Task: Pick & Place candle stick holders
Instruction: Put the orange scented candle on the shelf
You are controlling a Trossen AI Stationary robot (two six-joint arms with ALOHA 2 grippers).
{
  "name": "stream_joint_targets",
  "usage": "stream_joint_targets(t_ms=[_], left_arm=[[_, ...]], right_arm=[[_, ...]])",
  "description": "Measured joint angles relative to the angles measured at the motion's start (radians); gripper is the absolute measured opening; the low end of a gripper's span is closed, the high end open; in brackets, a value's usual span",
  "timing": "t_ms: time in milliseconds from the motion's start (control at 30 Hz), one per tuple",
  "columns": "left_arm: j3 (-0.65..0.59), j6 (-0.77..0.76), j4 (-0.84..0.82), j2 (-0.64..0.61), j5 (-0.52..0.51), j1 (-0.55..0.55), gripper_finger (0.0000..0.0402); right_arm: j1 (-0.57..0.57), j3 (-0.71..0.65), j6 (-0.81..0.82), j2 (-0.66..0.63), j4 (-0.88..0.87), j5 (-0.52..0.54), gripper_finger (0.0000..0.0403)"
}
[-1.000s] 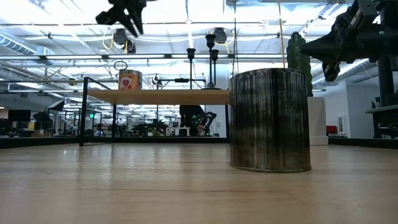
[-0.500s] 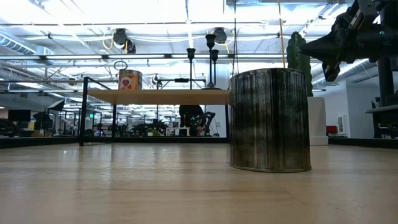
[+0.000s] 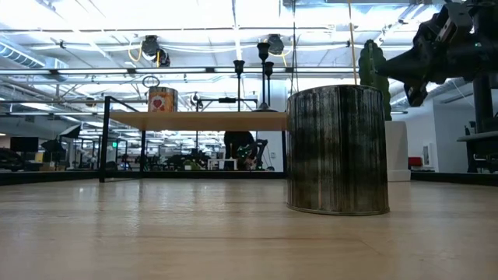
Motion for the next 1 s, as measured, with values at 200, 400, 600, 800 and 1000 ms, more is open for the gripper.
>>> stream_joint_targets(t_ms=[200,400,600,800,1000], left_arm=[[0.000,0.017,0.051,0.095,0.028,0.001,0.0088],[0.000,-0.051,0.112,0.178,0.087,0.004,0.0088],[0.000,-0.165,0.122,0.233,0.104,0.006,0.0088],[0.000,-0.269,0.135,0.254,0.104,0.002,0.0088],[0.000,-0.321,0.149,0.255,0.085,-0.008,0.0088]], right_arm=[[0.000,0.000,-0.001,0.000,-0.019,0.001,0.0000],[0.000,0.000,-0.002,0.000,-0.020,0.002,0.0000],[0.000,0.000,-0.002,0.000,-0.013,0.002,0.0000],[0.000,0.000,-0.065,0.000,-0.013,0.000,0.0000],[0.000,0.000,-0.081,0.000,-0.013,0.000,0.0000]])
